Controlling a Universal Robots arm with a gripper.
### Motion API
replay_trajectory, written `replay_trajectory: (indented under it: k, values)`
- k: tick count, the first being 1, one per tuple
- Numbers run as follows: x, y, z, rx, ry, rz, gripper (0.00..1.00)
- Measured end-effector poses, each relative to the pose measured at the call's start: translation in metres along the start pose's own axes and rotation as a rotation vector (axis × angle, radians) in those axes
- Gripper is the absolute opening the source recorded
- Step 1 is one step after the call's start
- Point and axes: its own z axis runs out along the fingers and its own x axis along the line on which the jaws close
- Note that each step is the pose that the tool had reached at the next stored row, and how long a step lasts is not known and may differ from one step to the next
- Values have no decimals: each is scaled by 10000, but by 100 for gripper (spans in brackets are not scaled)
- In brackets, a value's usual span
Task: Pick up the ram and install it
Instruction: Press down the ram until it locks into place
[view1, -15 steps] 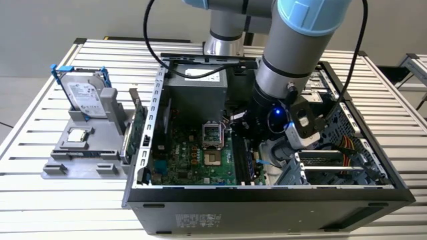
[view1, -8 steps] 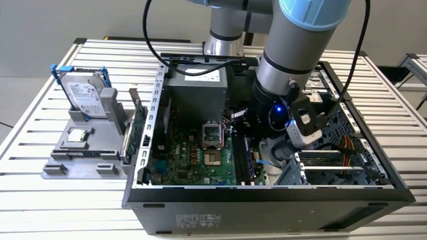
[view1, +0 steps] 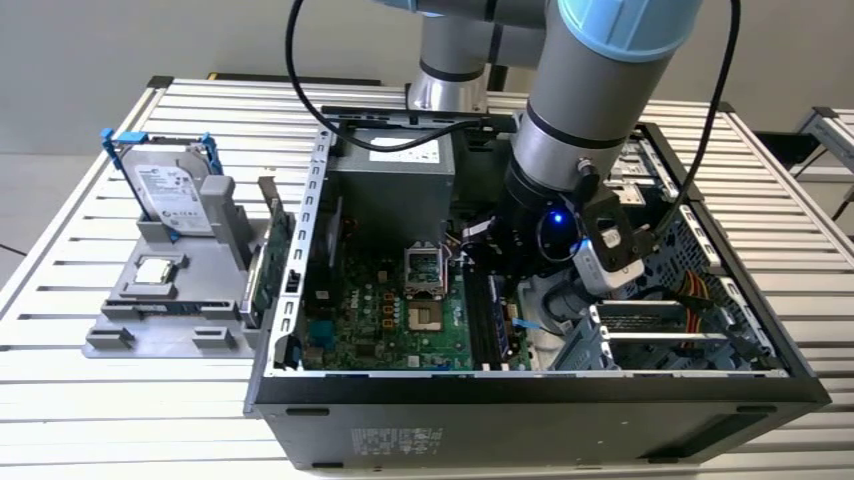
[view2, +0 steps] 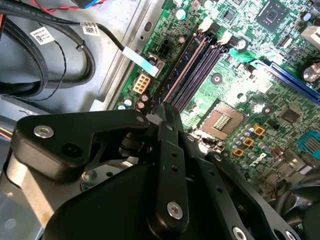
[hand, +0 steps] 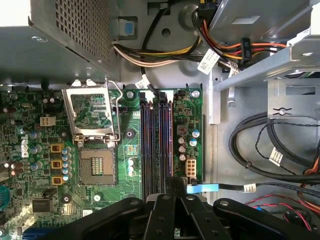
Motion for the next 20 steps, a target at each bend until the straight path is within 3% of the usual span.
replay_trajectory:
  k: [16, 20]
  values:
    - [0, 0, 0, -3, -1, 189, 0]
    - [0, 0, 0, 1, 0, 11, 0]
